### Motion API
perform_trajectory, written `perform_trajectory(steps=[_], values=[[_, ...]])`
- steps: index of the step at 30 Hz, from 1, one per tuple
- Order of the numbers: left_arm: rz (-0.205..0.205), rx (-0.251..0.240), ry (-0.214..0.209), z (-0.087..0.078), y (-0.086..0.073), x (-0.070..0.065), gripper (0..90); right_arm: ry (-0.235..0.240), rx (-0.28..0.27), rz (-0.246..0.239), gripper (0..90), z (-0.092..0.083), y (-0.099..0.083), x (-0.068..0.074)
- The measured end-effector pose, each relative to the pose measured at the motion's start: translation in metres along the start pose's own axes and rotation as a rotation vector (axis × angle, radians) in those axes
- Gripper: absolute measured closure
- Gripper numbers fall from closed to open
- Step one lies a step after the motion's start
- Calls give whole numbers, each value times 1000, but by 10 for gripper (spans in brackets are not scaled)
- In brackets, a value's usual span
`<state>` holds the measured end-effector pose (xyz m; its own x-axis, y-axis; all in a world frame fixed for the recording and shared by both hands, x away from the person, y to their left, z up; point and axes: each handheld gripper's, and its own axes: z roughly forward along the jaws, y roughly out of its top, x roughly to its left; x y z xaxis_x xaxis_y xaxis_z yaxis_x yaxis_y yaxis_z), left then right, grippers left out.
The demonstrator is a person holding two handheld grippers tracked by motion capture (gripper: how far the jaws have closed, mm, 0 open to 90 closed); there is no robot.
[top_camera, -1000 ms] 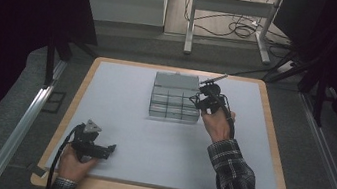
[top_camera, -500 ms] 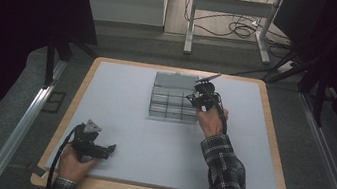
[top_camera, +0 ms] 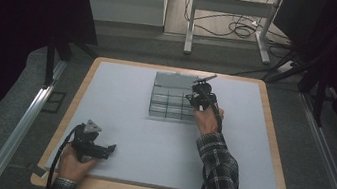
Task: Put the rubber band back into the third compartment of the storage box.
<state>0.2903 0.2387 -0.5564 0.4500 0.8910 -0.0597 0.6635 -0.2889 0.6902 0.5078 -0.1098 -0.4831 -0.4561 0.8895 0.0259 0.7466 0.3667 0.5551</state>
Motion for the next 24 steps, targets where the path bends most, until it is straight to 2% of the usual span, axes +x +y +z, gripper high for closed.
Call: perform_trajectory(steps=[9,16,24], values=[[0,0,0,0,0,0,0,-19,-10,4,859,8,5,-1],[-1,-1,0,0,0,0,0,-13,-16,3,744,8,9,-1],[0,0,0,0,0,0,0,-8,-34,-15,691,3,7,2]])
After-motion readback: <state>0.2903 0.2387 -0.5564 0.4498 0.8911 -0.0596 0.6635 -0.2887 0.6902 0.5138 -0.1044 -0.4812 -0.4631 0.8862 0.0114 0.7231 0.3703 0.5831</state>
